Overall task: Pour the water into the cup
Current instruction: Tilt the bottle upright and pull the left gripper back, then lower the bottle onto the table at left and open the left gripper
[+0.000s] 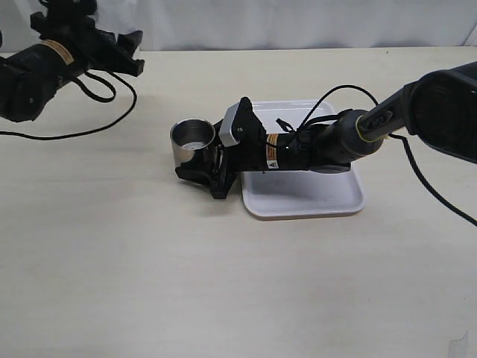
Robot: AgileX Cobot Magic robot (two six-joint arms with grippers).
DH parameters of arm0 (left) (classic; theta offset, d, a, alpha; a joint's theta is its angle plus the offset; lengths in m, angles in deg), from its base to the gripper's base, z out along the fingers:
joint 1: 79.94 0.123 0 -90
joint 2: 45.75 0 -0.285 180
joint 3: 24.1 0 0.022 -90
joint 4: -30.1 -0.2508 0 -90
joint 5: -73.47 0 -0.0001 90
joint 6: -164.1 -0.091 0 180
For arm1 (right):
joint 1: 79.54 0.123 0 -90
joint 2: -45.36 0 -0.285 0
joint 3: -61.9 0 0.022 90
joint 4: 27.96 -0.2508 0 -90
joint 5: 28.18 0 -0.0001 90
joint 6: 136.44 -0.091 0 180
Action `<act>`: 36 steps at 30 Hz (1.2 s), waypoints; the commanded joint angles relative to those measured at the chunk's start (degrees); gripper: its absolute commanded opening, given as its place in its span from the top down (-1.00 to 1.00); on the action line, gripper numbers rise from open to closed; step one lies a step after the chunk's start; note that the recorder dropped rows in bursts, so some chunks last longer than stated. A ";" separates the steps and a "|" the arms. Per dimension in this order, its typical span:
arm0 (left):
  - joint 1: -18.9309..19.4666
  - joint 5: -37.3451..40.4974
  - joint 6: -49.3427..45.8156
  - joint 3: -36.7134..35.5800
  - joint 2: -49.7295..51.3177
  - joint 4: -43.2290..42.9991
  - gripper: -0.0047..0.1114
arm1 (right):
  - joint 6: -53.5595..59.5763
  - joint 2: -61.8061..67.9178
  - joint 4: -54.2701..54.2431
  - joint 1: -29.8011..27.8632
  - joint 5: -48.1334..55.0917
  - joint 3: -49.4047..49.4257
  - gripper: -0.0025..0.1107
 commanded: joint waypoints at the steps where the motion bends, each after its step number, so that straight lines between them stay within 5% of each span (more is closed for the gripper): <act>1: 4.33 -0.79 13.32 0.54 -0.05 0.84 0.92 | -0.50 0.34 1.65 0.01 1.78 0.00 0.88; 8: 8.22 -0.73 15.53 0.54 4.79 0.73 0.92 | -0.50 0.34 1.65 0.01 1.78 0.00 0.88; 17: 8.38 0.47 15.45 3.82 10.27 -6.84 0.92 | -0.50 0.34 1.65 0.01 1.78 0.00 0.88; 36: 8.28 9.69 15.45 9.65 11.40 -6.22 0.92 | -0.50 0.34 1.65 0.01 1.78 0.00 0.88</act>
